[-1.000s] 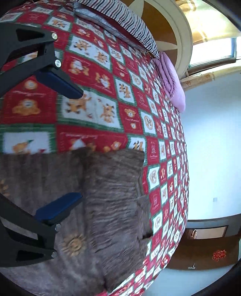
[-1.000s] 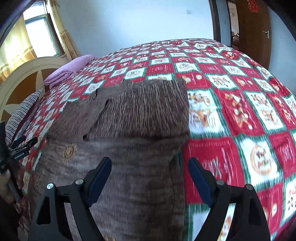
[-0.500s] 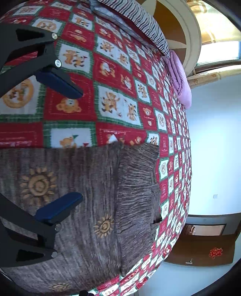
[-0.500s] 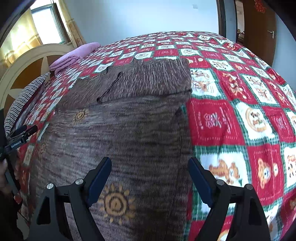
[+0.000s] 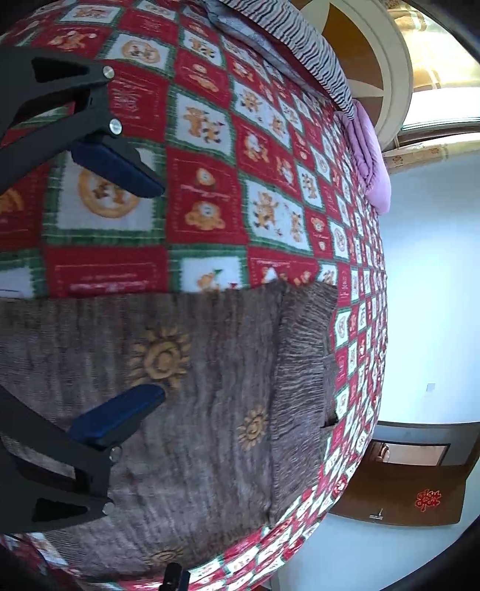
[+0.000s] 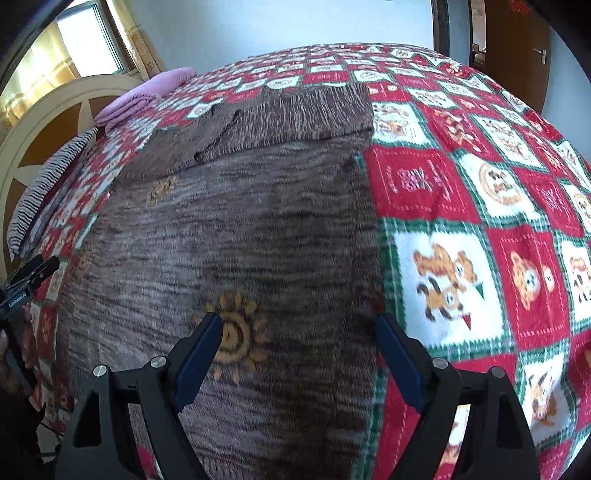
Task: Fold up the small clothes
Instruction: 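Move the left tool to the sweater hem and close its fingers on it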
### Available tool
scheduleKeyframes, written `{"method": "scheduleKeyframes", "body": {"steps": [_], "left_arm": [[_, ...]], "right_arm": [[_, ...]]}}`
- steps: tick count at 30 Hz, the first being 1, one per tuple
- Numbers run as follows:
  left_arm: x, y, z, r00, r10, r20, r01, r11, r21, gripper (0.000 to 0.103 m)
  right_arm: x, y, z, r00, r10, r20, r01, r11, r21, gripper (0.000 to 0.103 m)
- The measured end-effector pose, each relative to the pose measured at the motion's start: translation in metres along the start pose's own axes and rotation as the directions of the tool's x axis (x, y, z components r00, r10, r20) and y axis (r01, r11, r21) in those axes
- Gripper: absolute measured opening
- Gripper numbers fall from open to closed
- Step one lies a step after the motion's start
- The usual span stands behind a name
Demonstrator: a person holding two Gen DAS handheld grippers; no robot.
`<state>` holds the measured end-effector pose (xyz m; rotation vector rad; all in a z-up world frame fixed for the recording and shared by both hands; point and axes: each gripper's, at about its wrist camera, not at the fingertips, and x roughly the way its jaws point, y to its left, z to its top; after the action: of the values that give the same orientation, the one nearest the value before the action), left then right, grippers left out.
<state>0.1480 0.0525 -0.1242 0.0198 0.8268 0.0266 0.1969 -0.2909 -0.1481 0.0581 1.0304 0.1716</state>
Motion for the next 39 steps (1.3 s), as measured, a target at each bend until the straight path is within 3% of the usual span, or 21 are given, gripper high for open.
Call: {"method": "scheduleKeyframes", "body": {"steps": [13,18,21,23,26,33,36,37,39], "left_arm": [[-0.031,0.009,-0.046,0.998,-0.046,-0.032,0.046,0.999,0.012,0.103],[-0.039,0.011,-0.062,0.991,-0.120,-0.062,0.118,0.993,-0.029,0.098],[-0.039,0.013,-0.072,0.985,-0.151,-0.086,0.147,0.988,-0.050,0.089],[-0.038,0.014,-0.077,0.977,-0.184,-0.111,0.176,0.981,-0.078,0.073],[-0.033,0.016,-0.086,0.956,-0.251,-0.153,0.231,0.963,-0.137,0.058],[-0.033,0.004,-0.096,0.964,-0.220,-0.149,0.205,0.972,-0.112,0.057],[-0.034,-0.001,-0.097,0.962,-0.222,-0.157,0.211,0.974,-0.081,0.026],[-0.035,-0.001,-0.096,0.953,-0.258,-0.161,0.247,0.965,-0.084,0.007],[-0.037,-0.003,-0.094,0.950,-0.264,-0.166,0.254,0.964,-0.078,0.008]], "right_arm": [[-0.016,-0.007,-0.045,0.999,-0.027,-0.047,0.027,1.000,0.010,0.085],[-0.024,-0.006,-0.067,0.998,-0.029,-0.054,0.029,1.000,0.003,0.085],[-0.026,-0.005,-0.080,0.998,-0.033,-0.048,0.032,0.999,-0.008,0.085],[-0.029,-0.006,-0.087,0.999,-0.033,-0.036,0.032,0.999,-0.009,0.085],[-0.031,-0.008,-0.094,0.999,-0.033,-0.024,0.033,0.999,-0.009,0.085],[-0.032,-0.011,-0.098,1.000,-0.016,-0.001,0.016,1.000,0.000,0.085],[-0.035,-0.013,-0.099,1.000,-0.004,-0.003,0.004,1.000,0.018,0.085],[-0.036,-0.013,-0.099,1.000,0.001,-0.003,-0.001,1.000,0.024,0.085],[-0.038,-0.015,-0.100,1.000,0.010,-0.003,-0.010,0.999,0.034,0.082]]}}
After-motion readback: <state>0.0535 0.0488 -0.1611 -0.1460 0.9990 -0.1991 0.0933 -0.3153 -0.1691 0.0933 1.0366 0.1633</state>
